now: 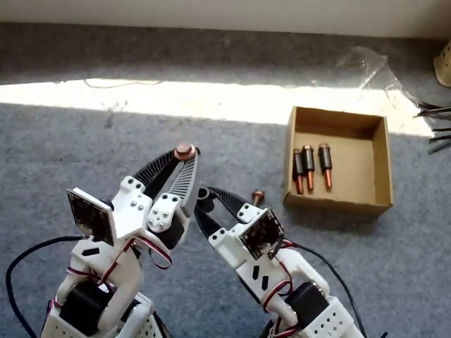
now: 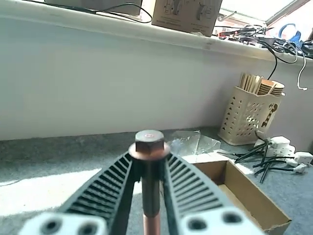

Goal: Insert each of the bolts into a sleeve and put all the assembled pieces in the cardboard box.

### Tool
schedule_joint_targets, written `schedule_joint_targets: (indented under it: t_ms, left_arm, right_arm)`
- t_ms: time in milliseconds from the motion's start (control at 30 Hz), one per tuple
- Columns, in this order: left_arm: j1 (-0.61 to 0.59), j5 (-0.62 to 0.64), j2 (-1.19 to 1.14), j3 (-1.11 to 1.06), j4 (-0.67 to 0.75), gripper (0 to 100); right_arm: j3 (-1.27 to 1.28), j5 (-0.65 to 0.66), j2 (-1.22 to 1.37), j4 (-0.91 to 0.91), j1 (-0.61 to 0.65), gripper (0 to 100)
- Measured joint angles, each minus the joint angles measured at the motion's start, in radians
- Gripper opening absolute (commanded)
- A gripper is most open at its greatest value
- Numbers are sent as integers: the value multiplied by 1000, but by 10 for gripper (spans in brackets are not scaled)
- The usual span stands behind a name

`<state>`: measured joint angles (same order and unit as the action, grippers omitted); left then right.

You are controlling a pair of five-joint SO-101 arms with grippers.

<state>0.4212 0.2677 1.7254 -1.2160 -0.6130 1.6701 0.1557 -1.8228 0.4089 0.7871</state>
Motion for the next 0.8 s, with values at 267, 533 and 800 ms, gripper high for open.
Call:
schedule_joint_targets:
  t_ms: [267,533,800]
  left_arm:
    - [0,37,3,-55,0,7]
    - [0,37,3,-58,0,7]
    - [0,37,3,-58,0,7]
  right_arm:
    - [0,0,0,0,0,4]
    - [0,0,0,0,0,4]
    - [0,0,0,0,0,4]
